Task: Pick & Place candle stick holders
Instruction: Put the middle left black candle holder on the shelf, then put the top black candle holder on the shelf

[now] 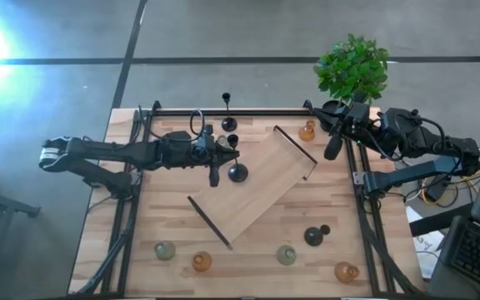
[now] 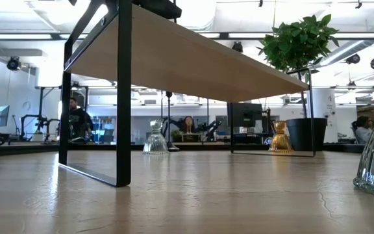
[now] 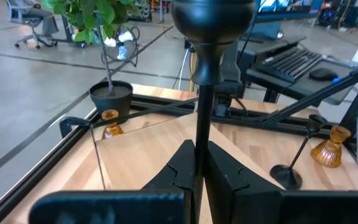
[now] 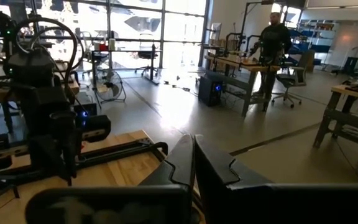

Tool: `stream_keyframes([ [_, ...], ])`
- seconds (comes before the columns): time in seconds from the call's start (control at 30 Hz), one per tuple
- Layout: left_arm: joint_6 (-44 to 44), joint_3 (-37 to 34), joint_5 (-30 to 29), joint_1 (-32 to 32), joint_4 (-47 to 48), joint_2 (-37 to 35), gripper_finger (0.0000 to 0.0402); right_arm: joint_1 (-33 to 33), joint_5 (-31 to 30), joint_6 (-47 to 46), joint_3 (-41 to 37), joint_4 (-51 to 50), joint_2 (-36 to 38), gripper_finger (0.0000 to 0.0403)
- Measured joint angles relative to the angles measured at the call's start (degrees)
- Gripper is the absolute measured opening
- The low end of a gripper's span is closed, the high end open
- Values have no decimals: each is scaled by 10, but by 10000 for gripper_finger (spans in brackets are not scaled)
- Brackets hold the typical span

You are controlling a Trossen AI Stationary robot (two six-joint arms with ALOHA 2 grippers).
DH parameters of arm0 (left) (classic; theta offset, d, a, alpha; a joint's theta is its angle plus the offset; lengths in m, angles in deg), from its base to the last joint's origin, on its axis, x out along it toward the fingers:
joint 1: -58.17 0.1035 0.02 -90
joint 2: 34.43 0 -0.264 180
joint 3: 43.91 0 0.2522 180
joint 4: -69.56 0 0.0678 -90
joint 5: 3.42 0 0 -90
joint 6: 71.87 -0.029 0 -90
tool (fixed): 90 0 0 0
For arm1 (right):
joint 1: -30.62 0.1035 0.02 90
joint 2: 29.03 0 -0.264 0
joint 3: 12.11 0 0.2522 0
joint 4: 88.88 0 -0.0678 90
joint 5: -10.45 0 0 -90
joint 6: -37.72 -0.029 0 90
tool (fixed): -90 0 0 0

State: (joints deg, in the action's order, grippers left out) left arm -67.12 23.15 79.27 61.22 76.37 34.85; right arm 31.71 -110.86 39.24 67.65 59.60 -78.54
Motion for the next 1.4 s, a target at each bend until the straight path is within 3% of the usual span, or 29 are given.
stream_keyframes([
  [0.3,12,3,-1,3,11,0,18,0,0,0,0,0,0,8],
  [0.6,14,3,2,3,16,0,92,0,0,0,0,0,0,8],
  [1.13,55,3,5,3,15,-2,105,0,0,6,0,0,0,8],
  [1.4,60,3,-2,3,20,-2,167,0,0,6,0,0,0,8],
])
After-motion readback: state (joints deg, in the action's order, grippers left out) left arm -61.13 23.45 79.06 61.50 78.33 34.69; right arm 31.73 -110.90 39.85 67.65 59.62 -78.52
